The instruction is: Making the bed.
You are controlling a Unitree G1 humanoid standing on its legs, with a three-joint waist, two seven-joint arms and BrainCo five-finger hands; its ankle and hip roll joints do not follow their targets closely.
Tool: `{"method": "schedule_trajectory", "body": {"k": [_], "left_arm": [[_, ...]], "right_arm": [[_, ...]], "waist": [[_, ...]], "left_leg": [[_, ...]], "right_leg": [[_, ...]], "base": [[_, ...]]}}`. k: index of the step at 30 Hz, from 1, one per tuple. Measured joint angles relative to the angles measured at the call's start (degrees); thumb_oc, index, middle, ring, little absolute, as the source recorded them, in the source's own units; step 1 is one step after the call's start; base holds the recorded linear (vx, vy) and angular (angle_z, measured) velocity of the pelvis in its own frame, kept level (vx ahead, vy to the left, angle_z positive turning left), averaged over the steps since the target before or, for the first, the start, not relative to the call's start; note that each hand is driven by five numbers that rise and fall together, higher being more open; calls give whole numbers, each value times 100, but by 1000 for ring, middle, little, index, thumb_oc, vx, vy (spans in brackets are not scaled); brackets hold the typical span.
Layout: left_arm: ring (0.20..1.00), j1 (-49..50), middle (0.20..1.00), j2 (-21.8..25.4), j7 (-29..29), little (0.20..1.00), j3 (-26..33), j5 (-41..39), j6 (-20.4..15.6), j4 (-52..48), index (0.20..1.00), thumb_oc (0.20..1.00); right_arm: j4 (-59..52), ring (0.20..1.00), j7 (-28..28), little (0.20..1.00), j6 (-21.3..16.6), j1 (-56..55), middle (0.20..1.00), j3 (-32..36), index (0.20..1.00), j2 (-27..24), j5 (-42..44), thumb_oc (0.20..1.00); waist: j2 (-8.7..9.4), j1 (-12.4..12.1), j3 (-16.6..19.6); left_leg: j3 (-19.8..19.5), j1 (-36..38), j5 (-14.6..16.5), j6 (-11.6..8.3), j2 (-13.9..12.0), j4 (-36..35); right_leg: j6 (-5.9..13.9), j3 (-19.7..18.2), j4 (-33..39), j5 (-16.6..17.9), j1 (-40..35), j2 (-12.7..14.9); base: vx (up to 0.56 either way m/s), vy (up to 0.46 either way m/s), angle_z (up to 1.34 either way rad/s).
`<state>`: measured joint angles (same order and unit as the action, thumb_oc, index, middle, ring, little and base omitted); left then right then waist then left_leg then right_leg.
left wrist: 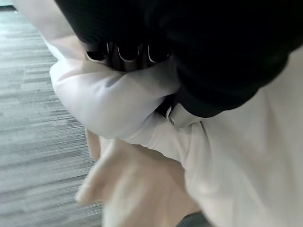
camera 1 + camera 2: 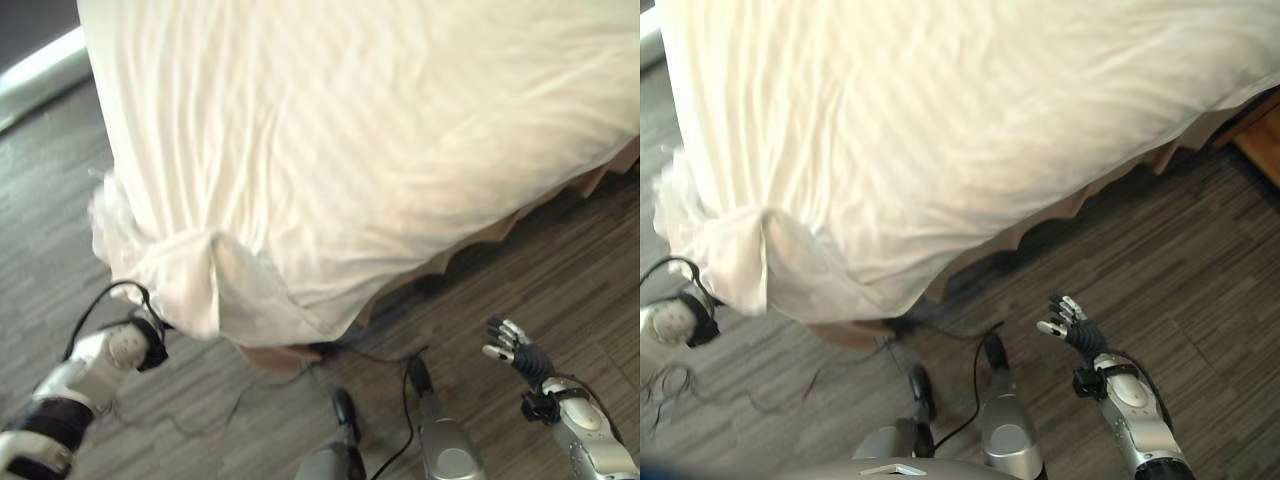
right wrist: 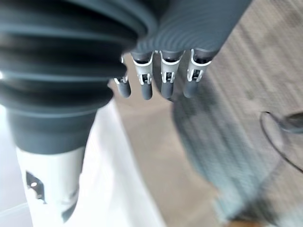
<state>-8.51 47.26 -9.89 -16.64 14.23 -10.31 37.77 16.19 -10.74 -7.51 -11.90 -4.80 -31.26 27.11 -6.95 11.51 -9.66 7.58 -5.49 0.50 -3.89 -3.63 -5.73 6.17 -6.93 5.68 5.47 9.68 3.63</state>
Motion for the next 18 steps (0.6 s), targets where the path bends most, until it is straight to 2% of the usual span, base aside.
{"method": "schedule_trajectory", "body": {"k": [1,3,5,9,12,13,14,15,17,18], "left_arm": [[200,-14,200,-793,61,200,357,292,-99,1002,200,200],[200,-16,200,-1239,126,200,538,586,-155,1741,200,200],[200,-6,200,-1501,126,200,578,1124,-151,2217,200,200],[200,-14,200,-1659,153,200,567,1613,-19,2258,200,200],[200,-34,200,-1683,156,200,490,1637,118,2185,200,200],[485,-43,485,-1683,156,485,348,1641,197,2076,485,485],[617,-53,617,-1646,156,617,263,1631,214,2002,617,617],[1000,-75,1000,-1588,154,1000,83,1632,220,1871,1000,1000],[1000,-66,1000,-1591,90,1000,-51,1632,224,1838,1000,1000],[1000,42,1000,-1555,20,1000,-375,1635,218,1806,1000,1000]], "right_arm": [[1,1000,-96,1000,80,-72,1000,31,1000,-1,-29,1000],[-15,1000,-122,1000,124,-235,1000,40,1000,-3,-34,1000],[-181,1000,-165,1000,203,-442,1000,59,1000,4,-152,1000],[-419,1000,-238,1000,339,-673,1000,37,1000,42,-297,1000],[-415,1000,-234,1000,445,-736,1000,34,1000,45,-465,1000],[-414,1000,-236,1000,464,-790,1000,33,1000,44,-466,1000],[-407,1000,-235,1000,463,-788,1000,33,1000,43,-464,1000],[-389,1000,-232,1000,466,-785,1000,35,1000,36,-464,1000],[-363,1000,-238,1000,471,-792,1000,24,1000,32,-464,1000],[-331,1000,-245,1000,476,-799,1000,9,1000,-5,-463,1000]], "waist": [[-5,86,260],[66,77,547],[27,67,953],[-34,64,1046],[-48,68,1057],[-50,69,1078],[-66,75,1096],[-95,82,1093],[-138,86,1100],[-188,84,1134]], "left_leg": [[27,297,82,6,-2,1],[24,543,95,-12,7,7],[-12,622,100,-18,30,2],[-40,725,100,-18,68,2],[-56,817,100,-18,74,0],[-102,882,111,-29,74,-2],[-184,881,136,-23,70,-2],[-263,866,171,-21,53,-3],[-368,868,191,0,43,-4],[-404,879,267,30,14,-5]], "right_leg": [[14,0,1,-76,-254,-9],[37,15,7,-128,-484,1],[41,56,4,-145,-534,23],[39,110,4,-150,-611,61],[21,179,6,-161,-707,67],[-9,231,16,-198,-802,72],[-22,262,29,-214,-810,70],[-26,321,22,-220,-812,59],[-26,396,28,-219,-851,53],[-25,471,36,-220,-893,29]], "base": [[79,13,-18],[21,-20,-22],[31,-38,-19],[10,-22,-7],[-2,-6,4],[-11,-9,15],[-8,-10,22],[4,-7,23],[10,-6,27],[10,-4,23]]}}
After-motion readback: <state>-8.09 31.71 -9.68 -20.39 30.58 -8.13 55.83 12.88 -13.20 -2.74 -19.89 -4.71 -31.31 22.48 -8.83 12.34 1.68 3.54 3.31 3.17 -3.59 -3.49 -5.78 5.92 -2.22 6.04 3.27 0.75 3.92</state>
